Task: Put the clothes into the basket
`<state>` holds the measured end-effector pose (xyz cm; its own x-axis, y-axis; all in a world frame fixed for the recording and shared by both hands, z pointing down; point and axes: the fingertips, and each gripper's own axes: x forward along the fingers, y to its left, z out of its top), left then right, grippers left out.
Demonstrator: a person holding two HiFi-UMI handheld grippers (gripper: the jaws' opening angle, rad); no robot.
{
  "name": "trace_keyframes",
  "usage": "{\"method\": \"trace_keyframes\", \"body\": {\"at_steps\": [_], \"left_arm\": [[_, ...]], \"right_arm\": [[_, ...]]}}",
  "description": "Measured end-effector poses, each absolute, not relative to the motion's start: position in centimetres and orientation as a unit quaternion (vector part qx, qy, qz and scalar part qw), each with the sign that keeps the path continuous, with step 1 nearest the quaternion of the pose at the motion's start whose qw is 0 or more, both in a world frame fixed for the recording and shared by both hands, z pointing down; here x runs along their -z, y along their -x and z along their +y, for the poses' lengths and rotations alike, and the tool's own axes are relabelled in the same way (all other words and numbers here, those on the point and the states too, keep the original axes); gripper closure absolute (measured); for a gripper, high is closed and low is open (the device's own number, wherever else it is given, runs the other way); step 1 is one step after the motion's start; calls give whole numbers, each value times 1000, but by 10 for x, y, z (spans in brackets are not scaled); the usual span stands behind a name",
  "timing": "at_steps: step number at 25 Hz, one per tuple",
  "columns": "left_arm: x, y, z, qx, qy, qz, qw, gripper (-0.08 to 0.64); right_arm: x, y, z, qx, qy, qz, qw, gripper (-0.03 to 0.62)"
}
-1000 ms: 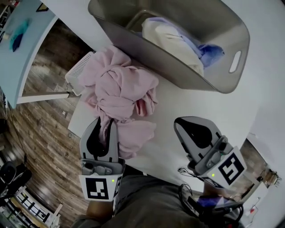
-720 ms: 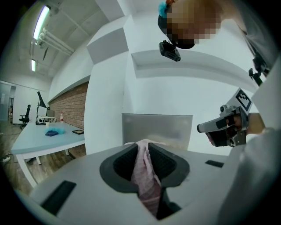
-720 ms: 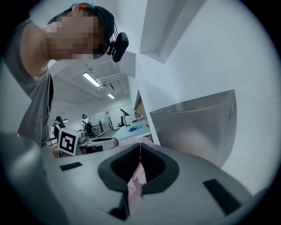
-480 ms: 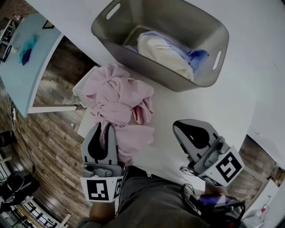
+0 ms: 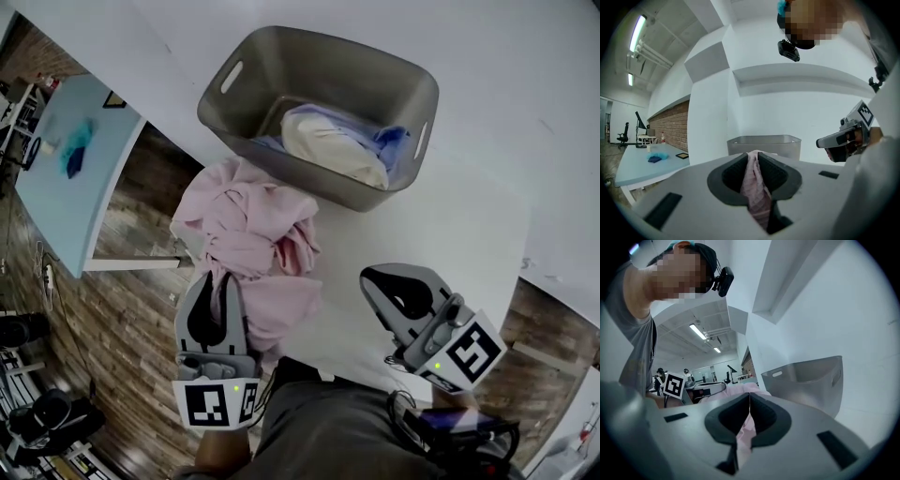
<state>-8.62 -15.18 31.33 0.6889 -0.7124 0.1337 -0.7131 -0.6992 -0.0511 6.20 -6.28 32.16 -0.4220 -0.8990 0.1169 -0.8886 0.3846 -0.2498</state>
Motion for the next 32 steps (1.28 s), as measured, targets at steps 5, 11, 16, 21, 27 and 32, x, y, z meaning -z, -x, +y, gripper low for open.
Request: {"method": "trace_keyframes", "body": {"at_steps": [5, 11, 16, 21, 27, 32], "left_arm": [[-297, 82, -149, -64, -924, -377, -4, 486], [-266, 76, -148, -54, -927, -370, -18, 486], [-234, 67, -154, -43, -930, -364, -37, 486], [-209, 52, -162, -27, -933, -356, -50, 486], [-179, 39, -178, -9, -934, -350, -74, 497], [-168, 32, -174, 9, -936, -342, -84, 506]], "right_arm": [[-314, -68, -57, 124, 549, 826, 34, 583], [-305, -75, -46, 116, 565, 815, 54, 583], [-293, -82, -38, 104, 578, 807, 72, 583], [-281, -100, -29, 92, 595, 794, 83, 583], [-264, -121, -26, 73, 619, 777, 95, 583], [-269, -125, -16, 64, 626, 771, 99, 583]]}}
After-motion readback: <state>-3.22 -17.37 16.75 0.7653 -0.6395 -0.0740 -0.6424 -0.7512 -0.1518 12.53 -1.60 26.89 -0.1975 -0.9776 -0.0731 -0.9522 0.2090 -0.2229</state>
